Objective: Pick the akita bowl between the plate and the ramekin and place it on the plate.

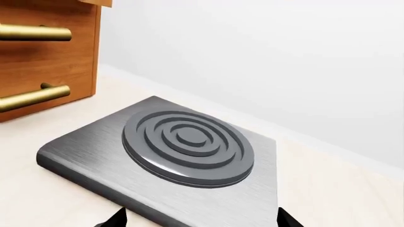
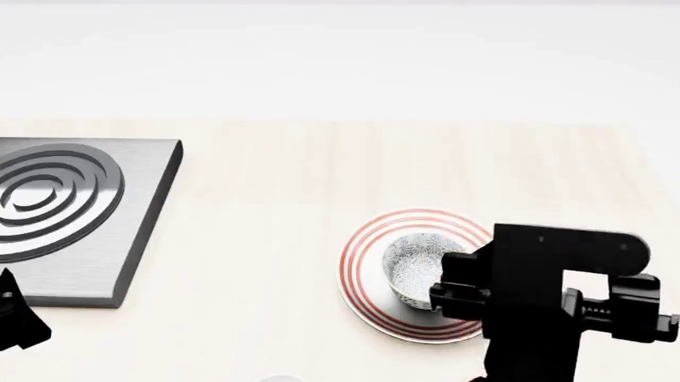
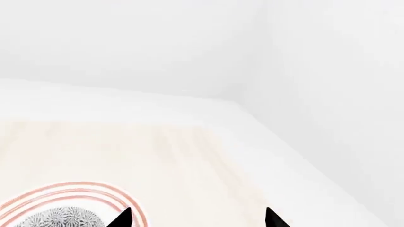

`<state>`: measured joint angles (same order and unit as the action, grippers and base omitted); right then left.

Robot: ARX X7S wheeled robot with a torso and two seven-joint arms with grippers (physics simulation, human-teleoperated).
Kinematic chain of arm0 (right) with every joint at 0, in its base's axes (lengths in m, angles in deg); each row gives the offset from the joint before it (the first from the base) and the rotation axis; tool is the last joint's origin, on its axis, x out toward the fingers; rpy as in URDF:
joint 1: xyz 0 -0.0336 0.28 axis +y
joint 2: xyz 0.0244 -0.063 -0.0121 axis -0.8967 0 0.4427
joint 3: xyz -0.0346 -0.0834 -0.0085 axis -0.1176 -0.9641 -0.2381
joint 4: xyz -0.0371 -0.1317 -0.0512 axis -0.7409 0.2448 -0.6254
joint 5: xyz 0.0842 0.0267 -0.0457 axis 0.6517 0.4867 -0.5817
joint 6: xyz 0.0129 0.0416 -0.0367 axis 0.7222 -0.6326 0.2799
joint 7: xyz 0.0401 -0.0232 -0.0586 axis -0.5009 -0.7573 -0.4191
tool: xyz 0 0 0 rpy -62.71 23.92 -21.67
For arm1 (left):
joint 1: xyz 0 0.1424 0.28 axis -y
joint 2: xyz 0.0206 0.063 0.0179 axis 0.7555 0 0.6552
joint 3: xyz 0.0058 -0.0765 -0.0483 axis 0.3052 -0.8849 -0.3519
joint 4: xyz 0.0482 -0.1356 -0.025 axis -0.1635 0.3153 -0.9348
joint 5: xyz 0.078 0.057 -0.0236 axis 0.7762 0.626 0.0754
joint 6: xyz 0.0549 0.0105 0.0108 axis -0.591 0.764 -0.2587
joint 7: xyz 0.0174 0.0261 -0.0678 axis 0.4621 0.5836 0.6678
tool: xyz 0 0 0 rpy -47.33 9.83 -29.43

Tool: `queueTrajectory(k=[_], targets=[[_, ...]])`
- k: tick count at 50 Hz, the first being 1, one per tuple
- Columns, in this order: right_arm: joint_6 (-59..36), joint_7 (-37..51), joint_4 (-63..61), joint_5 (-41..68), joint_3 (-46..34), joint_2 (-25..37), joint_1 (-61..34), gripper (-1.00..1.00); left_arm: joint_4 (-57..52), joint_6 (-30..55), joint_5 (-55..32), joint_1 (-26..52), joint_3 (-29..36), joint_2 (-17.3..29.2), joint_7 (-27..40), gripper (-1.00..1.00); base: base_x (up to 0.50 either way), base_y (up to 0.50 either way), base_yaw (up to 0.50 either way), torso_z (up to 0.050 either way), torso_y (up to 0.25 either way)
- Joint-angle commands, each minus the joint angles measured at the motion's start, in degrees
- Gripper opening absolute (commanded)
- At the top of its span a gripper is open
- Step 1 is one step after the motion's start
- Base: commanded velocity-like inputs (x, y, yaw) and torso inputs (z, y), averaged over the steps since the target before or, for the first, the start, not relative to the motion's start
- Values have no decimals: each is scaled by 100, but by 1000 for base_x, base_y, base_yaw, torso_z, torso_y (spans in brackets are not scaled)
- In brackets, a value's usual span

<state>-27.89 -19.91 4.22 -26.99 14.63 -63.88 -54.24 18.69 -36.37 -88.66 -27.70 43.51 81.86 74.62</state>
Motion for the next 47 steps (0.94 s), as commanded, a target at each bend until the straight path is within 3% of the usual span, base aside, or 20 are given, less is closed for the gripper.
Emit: queueTrajectory(k=[1,17,47], targets=[[568,367,-598,-332,-153,258,886,100,-4,-36,12,-14,20,6,2,100,0,0,0,0,0],[1792,838,-685,-663,-181,415,1812,100,6,-57,-55,-23,4,11,-12,100,0,0,0,0,0],[642,936,-2536,-805,417,743,2152,100,-1028,222,-411,-191,-122,235,220,100,0,0,0,0,0]])
